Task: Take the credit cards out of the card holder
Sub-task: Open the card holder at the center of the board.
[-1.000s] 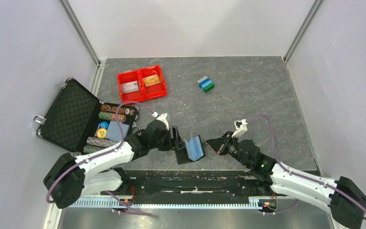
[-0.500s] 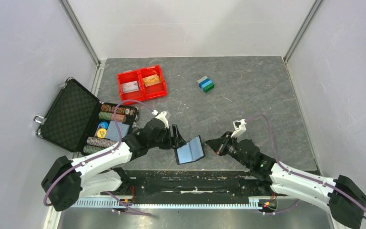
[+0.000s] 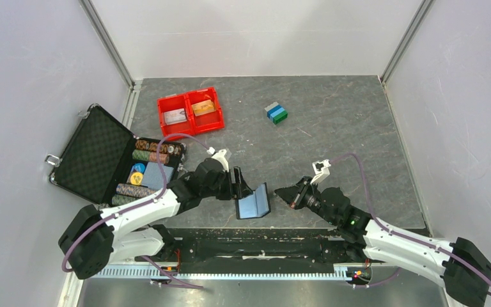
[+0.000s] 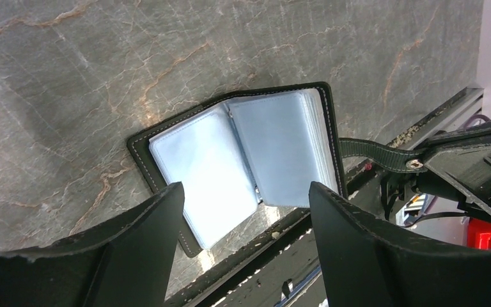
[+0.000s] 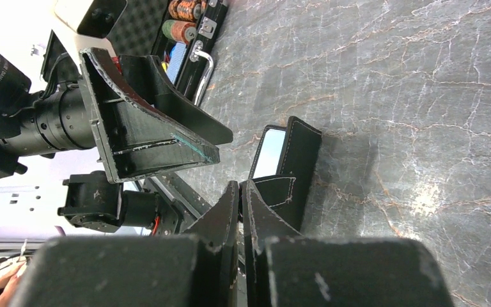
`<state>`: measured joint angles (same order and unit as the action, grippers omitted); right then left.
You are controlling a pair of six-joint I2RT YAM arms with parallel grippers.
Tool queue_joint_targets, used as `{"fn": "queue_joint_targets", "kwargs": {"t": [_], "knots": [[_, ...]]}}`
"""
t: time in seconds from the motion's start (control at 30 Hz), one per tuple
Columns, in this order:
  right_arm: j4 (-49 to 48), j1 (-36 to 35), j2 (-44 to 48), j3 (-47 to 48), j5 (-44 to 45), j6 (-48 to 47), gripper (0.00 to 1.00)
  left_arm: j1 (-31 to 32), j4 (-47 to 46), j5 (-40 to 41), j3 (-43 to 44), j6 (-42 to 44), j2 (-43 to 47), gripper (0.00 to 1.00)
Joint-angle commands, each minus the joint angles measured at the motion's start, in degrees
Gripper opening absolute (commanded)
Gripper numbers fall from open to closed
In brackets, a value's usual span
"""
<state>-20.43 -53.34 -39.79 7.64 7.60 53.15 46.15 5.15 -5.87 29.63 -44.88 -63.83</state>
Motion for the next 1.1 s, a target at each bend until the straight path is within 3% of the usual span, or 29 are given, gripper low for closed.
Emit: {"fn": "queue_joint_targets", "kwargs": {"t": [0.0,1.07], "knots": [[-1.3,0.2,1.4,1.6,-0.3,0.1,0.0,0.2,-4.5,-1.8,0.6,0.4,-0.8,0.79],[-2.6,0.2,2.2,0.3,-1.0,0.4,0.0,0.3,-17.2,-9.7,-2.1,-1.5,-8.4,0.79]]}}
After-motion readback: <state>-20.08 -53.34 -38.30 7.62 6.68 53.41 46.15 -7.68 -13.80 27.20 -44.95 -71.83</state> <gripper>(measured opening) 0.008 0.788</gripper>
